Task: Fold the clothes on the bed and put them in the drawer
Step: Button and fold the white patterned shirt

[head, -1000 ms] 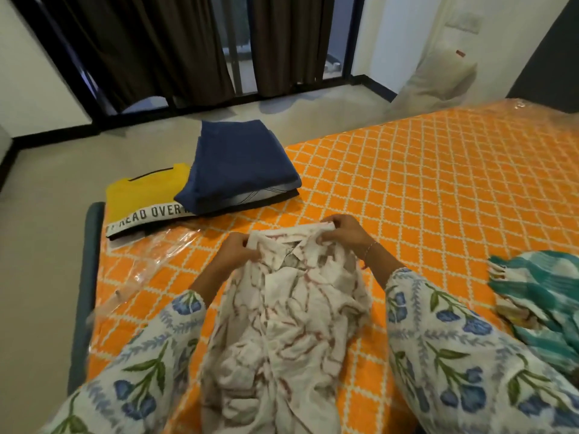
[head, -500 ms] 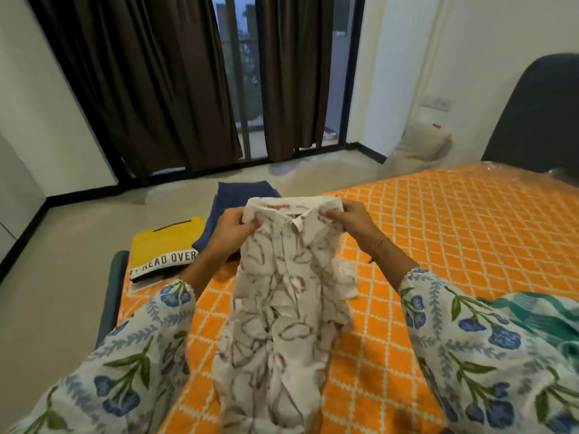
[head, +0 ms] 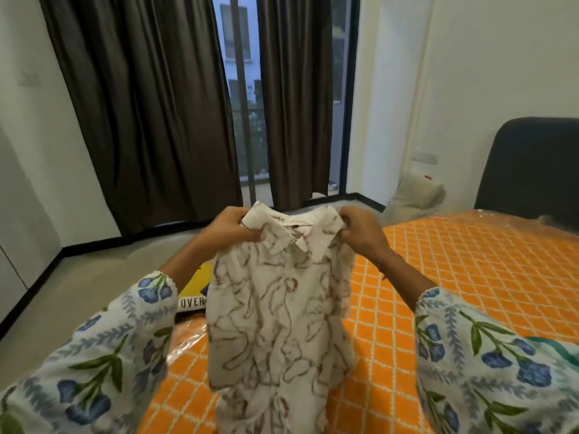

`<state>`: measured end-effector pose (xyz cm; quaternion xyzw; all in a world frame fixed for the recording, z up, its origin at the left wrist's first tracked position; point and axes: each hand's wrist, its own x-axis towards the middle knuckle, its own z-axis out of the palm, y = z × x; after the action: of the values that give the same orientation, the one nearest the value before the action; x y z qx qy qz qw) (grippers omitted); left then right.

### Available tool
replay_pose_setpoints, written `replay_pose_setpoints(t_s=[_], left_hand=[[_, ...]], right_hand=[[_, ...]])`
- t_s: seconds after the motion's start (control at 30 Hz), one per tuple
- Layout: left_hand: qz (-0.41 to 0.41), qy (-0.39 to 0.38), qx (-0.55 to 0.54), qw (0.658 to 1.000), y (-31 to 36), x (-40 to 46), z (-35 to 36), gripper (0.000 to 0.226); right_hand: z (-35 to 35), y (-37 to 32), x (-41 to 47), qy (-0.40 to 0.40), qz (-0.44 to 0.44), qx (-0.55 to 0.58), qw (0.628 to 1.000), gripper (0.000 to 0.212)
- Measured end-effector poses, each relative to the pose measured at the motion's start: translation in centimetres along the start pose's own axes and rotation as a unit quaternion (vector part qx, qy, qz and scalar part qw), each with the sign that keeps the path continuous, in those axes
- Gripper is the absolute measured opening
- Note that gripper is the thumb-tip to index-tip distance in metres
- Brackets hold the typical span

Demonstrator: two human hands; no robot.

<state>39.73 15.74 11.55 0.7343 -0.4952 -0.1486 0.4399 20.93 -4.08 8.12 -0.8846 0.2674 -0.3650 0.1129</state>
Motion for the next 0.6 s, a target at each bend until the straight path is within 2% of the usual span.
replay_pose_setpoints(t_s=[0.07,0.13,0.2,0.27,0.33,0.43,0.5,0.6], left_hand=[[-0.010,-0.052,-0.028,0.998,0.4,-0.4,-0.7,0.030],[0.004,-0.079,0.064,0.995,0.6,-0.4,-1.0,0.029],[0.021,-0.013,0.238,0.971,0.7,-0.1,-0.6,0.026],[0.020,0.103,0.344,0.933,1.2,0.0,0.0,0.021],[0.026,0.185,0.376,0.908,2.1,0.2,0.4,0.021],[0.026,0.260,0.396,0.880,3.1,0.8,0.2,0.020],[0.018,0.290,0.356,0.888,3.7,1.1,-0.2,0.018],[0.042,0.280,0.337,0.898,5.7,1.4,0.2,0.015]], right_hand=[[-1.0,-0.1,0.3,0.100,0.030,0.018,0.994,0.013],[-2.2,-0.6,0.7,0.150,0.055,0.023,0.987,0.020],[-2.8,-1.2,1.1,0.164,0.075,0.017,0.983,0.023],[-3.1,-1.7,1.3,0.174,0.099,0.026,0.979,0.027],[-3.7,-2.1,1.4,0.197,0.127,0.052,0.971,0.030],[-5.5,-1.8,2.7,0.235,0.148,0.112,0.954,0.029],[-6.7,-1.2,3.5,0.189,0.127,0.137,0.964,0.023],[-5.3,-1.2,1.9,0.027,0.107,0.121,0.987,0.021]])
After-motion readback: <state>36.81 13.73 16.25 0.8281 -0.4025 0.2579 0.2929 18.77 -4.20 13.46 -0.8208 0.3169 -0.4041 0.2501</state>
